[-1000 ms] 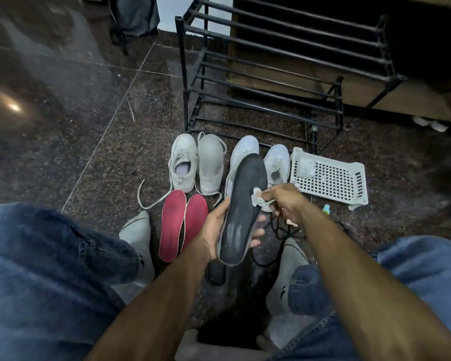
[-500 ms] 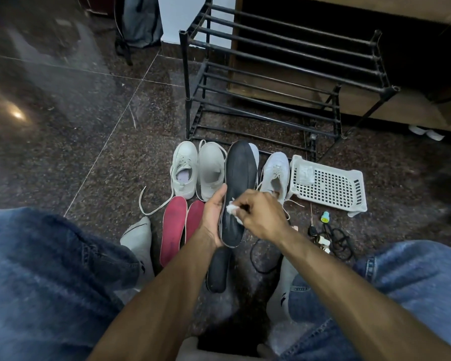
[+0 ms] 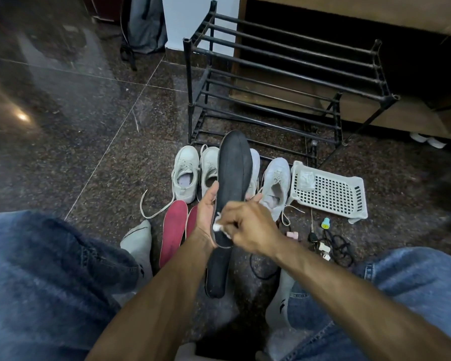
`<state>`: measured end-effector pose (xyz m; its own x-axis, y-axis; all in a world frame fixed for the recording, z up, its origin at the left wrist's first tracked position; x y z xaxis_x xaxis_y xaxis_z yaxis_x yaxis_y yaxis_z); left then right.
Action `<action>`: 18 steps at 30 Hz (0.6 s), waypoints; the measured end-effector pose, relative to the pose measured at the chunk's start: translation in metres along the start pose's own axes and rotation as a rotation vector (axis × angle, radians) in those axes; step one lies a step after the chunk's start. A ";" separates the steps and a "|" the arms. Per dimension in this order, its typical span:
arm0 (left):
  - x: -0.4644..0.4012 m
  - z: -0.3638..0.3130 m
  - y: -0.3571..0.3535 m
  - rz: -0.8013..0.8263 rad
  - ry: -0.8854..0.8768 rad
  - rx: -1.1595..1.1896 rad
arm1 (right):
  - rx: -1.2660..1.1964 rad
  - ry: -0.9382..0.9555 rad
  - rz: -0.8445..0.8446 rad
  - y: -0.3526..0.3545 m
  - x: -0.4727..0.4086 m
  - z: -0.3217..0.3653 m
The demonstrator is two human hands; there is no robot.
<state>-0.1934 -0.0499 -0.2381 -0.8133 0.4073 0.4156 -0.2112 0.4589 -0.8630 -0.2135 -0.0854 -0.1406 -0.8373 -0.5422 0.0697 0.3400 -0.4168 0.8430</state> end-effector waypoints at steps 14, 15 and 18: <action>0.004 0.001 -0.016 0.017 0.018 0.033 | -0.088 -0.022 -0.140 0.011 0.009 -0.002; 0.002 0.002 -0.015 0.018 0.018 0.049 | -0.035 -0.006 -0.170 0.015 0.006 -0.003; 0.002 0.008 -0.016 0.006 0.014 0.092 | 0.055 -0.147 -0.277 0.036 -0.011 -0.018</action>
<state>-0.1961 -0.0634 -0.2255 -0.8071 0.4210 0.4139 -0.2561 0.3820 -0.8880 -0.1844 -0.1073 -0.1205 -0.9493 -0.3002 -0.0934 0.0702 -0.4920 0.8678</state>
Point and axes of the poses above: each hand's wrist, its own x-axis away from the middle knuckle, its own y-axis out of the back of the hand, z = x × y, the point moved 8 cm from there along -x, towards the middle knuckle, and after that the axes turned 1 degree about -y, right-handed, at the moved point
